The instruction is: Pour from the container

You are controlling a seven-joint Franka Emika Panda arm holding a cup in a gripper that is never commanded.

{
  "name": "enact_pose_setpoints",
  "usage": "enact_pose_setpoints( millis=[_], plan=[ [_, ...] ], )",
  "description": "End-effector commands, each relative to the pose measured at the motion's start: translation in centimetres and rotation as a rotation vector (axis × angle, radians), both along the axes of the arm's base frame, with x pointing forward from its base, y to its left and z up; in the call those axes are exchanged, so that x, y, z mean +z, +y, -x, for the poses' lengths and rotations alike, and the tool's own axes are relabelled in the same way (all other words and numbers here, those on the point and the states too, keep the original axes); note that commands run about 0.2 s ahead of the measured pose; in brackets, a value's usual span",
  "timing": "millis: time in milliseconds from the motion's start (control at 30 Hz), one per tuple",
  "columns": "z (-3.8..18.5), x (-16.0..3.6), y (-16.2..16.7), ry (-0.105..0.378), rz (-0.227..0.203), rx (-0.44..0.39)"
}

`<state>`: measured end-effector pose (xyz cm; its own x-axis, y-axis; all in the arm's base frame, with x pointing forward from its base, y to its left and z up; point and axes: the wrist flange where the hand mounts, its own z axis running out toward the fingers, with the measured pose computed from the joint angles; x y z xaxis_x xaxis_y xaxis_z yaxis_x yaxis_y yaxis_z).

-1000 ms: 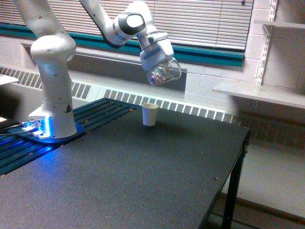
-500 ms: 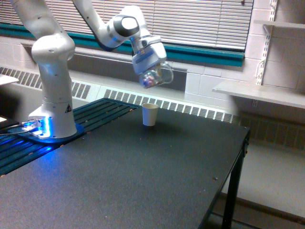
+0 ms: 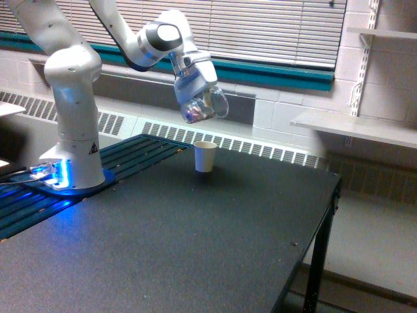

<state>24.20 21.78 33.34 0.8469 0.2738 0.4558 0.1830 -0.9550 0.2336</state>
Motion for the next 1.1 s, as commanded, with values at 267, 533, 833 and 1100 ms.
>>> enact_pose_setpoints(
  millis=[267,533,833,1100],
  plan=[
    [3.3,-2.1,1.5,0.031,0.038,0.005],
    [4.1,-3.4,1.9,0.043,0.063,0.003],
    [4.5,-4.8,2.2,0.057,0.102,0.002],
    [4.6,-5.6,2.8,0.066,0.129,0.005]
  ],
)
